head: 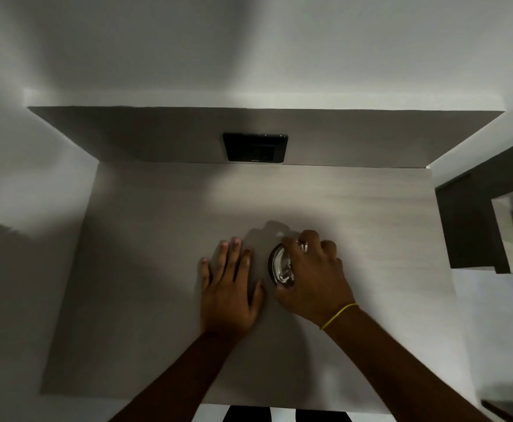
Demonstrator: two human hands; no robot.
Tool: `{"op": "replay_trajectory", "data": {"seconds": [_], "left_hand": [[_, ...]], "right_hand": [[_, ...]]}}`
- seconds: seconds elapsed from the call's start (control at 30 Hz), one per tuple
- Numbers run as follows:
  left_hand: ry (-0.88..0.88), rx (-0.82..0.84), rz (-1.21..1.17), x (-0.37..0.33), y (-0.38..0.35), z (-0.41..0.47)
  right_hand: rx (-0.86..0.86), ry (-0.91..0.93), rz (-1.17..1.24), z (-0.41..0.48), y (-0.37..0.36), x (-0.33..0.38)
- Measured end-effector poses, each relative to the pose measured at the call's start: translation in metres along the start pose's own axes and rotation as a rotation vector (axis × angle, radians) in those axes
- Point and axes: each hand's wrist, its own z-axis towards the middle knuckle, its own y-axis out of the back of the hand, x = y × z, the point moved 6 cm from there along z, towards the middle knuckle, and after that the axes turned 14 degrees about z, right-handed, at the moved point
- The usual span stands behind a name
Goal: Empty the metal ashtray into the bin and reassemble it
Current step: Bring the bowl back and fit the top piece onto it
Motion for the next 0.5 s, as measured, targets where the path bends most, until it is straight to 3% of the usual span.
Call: {"op": "replay_trajectory", "data": {"seconds": [0.5], "left_hand": [[-0.009,0.055,0.019,0.002,-0.006,-0.002]], "right_hand": [[0.095,0.067,-0.034,0.010,-0.033,-0.005]]}}
